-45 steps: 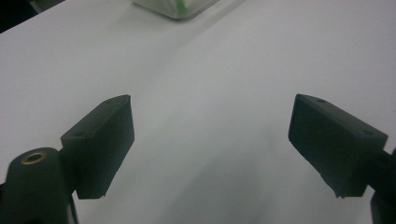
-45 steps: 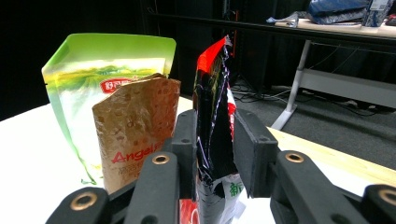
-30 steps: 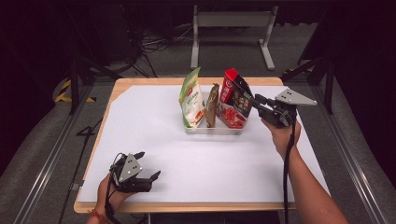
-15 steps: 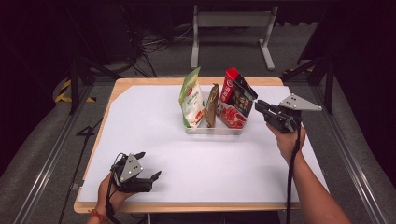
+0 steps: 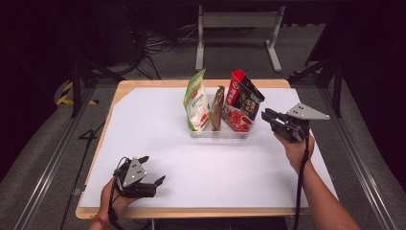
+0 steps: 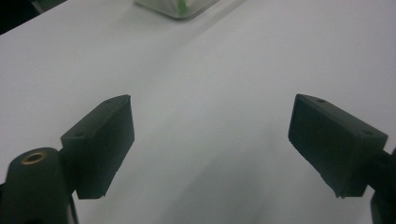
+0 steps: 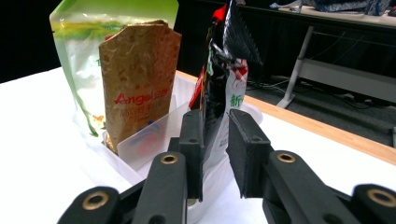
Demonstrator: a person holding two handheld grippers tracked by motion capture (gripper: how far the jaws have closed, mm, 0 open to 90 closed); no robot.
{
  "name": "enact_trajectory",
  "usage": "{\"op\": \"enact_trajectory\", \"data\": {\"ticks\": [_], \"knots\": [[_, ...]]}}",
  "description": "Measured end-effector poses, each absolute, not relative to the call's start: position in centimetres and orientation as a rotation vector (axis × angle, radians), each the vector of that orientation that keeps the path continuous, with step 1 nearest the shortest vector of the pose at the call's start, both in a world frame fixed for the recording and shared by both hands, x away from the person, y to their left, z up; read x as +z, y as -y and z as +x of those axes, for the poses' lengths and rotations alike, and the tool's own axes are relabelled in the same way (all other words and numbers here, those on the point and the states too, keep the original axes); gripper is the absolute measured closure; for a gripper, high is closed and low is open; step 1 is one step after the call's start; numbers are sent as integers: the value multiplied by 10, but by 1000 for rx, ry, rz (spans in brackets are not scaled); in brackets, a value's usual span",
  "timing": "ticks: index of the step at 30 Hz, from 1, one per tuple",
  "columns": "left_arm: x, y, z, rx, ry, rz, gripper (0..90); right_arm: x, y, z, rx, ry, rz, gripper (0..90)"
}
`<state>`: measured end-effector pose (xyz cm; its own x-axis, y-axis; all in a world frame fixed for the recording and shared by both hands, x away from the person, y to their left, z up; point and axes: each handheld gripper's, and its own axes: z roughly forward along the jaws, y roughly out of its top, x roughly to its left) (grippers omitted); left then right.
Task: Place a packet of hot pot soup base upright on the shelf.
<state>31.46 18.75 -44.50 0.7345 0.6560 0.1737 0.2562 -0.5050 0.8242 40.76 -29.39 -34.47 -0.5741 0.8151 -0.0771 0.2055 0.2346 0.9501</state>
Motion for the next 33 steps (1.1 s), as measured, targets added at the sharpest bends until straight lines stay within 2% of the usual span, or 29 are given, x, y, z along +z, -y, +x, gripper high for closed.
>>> {"op": "enact_trajectory", "data": {"ticks": [26, 33], "knots": [[-446, -186, 315, 598, -689, 2095, 152, -370, 295, 386, 1267, -2048, 860, 641], [-446, -186, 315, 602, -685, 2099, 152, -378, 298, 378, 1246, -2085, 849, 572]]}}
